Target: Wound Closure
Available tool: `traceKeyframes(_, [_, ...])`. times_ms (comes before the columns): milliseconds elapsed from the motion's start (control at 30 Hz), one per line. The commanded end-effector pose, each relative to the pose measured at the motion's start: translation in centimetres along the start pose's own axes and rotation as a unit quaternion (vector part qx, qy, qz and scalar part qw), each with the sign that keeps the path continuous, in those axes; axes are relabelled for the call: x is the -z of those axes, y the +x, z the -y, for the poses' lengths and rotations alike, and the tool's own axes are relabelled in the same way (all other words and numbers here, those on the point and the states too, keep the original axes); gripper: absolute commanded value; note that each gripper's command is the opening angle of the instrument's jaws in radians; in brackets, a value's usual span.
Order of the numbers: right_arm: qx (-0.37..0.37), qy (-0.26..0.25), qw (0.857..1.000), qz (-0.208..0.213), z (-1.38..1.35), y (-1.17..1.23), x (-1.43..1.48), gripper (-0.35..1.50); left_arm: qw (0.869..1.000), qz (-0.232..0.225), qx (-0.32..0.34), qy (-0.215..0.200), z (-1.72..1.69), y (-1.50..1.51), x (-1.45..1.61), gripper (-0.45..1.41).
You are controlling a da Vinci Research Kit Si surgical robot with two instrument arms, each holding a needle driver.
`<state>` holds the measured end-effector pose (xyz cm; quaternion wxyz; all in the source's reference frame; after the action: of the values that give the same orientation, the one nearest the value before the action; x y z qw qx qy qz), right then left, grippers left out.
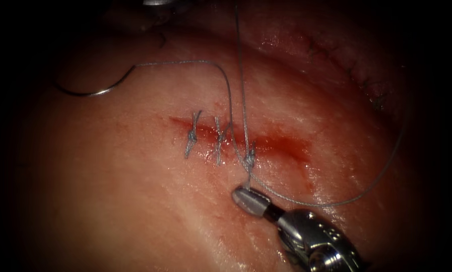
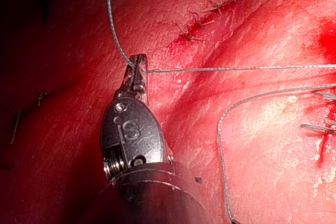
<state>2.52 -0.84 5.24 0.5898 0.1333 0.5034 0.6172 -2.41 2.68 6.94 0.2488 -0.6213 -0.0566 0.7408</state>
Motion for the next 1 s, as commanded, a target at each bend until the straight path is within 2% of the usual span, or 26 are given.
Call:
traceKeyframes(33, [0.001,0.001,1.000,0.002,0.03,-0.09,-0.02,-0.35,1.000,0.001,0.000,0.003,0.04,-0.07,-0.08,-0.45])
traceKeyframes(433, [0.005,0.006,1.000,0.006,0.04,-0.11,0.01,-0.35,0.999,0.004,-0.009,0.034,0.41,-0.09,-0.36,-0.45])
traceKeyframes(733, [0.019,0.011,1.000,0.020,0.08,-0.19,0.04,-0.35,0.999,0.006,-0.011,0.040,0.39,-0.13,-0.41,-0.45])
traceKeyframes(800, [0.031,0.004,0.999,0.017,0.08,-0.18,0.04,-0.35,0.999,0.006,-0.011,0.041,0.36,-0.13,-0.41,-0.45])
traceKeyframes(833, [0.041,0.005,0.999,0.002,0.08,-0.16,0.04,-0.35,0.999,0.004,-0.014,0.038,0.31,-0.13,-0.40,-0.45])
traceKeyframes(867, [0.046,0.016,0.999,-0.012,0.09,-0.14,0.06,0.00,0.999,0.004,-0.014,0.036,0.27,-0.11,-0.40,-0.45])
traceKeyframes(900, [0.057,0.027,0.998,-0.020,0.09,-0.14,0.07,0.51,0.999,0.003,-0.013,0.034,0.24,-0.10,-0.40,-0.45])
traceKeyframes(933, [0.078,0.034,0.996,-0.023,0.08,-0.13,0.09,0.84,0.999,0.002,-0.012,0.032,0.21,-0.08,-0.39,-0.45])
traceKeyframes(967, [0.107,0.038,0.993,-0.031,0.08,-0.12,0.12,1.03,0.999,0.001,-0.014,0.030,0.18,-0.06,-0.39,-0.45])
traceKeyframes(1000, [0.192,0.045,0.980,-0.035,0.08,-0.12,0.17,1.19,1.000,-0.001,-0.015,0.026,0.12,0.02,-0.38,-0.45])
